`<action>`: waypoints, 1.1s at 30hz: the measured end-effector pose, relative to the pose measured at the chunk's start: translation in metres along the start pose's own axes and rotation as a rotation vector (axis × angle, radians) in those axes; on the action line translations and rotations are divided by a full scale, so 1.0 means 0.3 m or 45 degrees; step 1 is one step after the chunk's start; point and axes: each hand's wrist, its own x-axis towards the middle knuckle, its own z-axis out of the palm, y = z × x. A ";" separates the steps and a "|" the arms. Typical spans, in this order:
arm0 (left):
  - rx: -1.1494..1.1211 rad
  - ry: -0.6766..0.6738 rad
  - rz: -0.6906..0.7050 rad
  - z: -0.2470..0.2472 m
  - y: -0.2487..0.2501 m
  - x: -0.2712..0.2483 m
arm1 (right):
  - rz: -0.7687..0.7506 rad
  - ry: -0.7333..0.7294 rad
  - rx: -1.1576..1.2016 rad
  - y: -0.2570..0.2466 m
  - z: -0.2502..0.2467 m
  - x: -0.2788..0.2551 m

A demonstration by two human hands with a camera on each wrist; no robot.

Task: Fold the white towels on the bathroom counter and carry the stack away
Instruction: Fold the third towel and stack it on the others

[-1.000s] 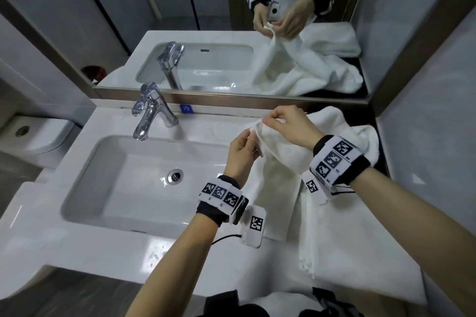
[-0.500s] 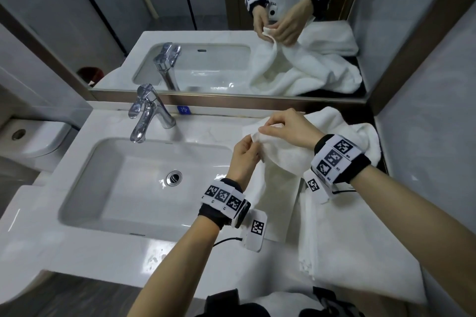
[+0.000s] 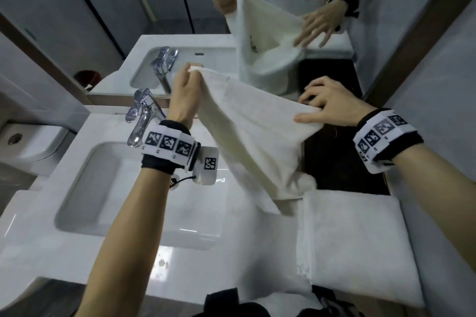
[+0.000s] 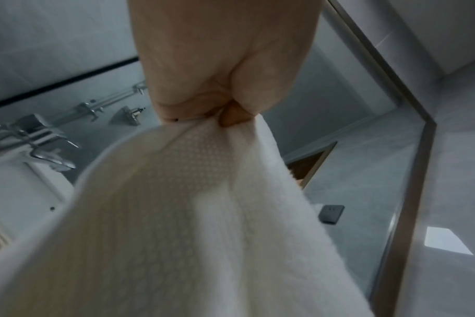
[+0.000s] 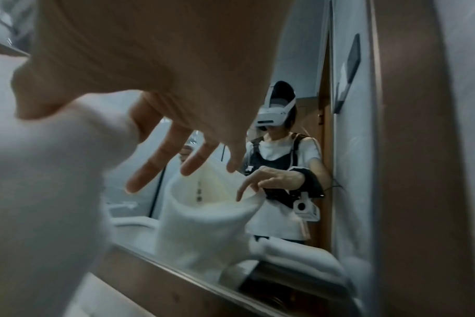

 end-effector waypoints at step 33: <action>0.137 -0.266 0.085 0.181 -0.236 -0.060 | 0.417 -0.076 -0.052 0.038 0.099 -0.060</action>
